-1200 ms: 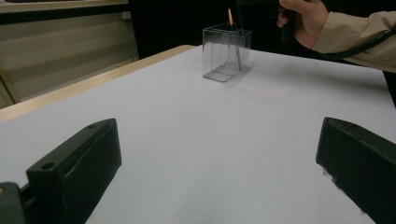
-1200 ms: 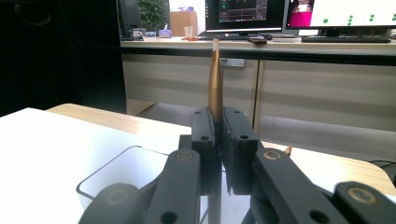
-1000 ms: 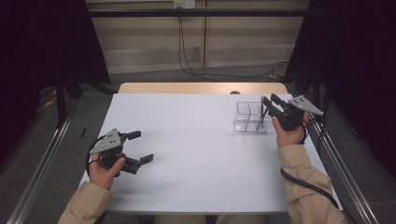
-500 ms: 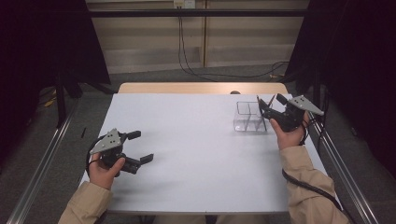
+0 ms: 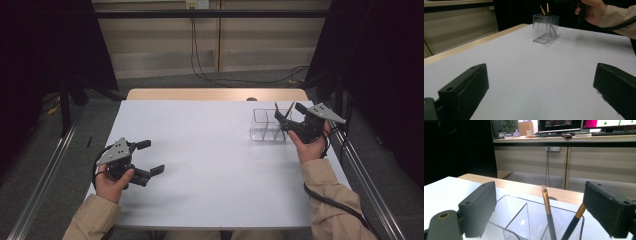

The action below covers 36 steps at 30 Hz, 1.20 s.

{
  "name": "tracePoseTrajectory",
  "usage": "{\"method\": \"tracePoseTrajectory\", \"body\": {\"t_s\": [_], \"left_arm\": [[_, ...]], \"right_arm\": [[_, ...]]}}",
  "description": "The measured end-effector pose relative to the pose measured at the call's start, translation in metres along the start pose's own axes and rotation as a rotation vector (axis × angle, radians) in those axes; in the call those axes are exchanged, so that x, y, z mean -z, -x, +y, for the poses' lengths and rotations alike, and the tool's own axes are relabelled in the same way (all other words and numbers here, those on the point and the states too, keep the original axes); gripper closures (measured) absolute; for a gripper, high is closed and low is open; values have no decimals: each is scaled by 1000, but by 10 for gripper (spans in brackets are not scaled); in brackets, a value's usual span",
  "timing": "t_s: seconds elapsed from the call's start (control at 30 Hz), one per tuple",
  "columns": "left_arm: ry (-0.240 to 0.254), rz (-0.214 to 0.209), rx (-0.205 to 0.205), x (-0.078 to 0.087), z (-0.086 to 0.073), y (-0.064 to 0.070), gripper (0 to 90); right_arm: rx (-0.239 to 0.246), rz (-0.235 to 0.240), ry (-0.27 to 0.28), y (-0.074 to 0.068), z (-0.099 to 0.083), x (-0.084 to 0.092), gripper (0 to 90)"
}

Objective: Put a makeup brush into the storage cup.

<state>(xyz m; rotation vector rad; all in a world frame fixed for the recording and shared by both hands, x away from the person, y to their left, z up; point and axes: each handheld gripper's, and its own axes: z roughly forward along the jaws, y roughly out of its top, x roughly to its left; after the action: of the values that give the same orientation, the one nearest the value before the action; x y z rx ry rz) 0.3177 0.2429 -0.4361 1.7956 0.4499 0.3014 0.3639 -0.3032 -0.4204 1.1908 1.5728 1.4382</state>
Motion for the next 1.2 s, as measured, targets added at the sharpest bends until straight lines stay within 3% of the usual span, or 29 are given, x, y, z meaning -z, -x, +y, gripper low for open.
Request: {"method": "tracePoseTrajectory", "body": {"t_s": [1.2], "left_arm": [[7, -5, 1, -2, 2, 0, 0]], "right_arm": [[44, 51, -26, -12, 1, 11, 59]]}}
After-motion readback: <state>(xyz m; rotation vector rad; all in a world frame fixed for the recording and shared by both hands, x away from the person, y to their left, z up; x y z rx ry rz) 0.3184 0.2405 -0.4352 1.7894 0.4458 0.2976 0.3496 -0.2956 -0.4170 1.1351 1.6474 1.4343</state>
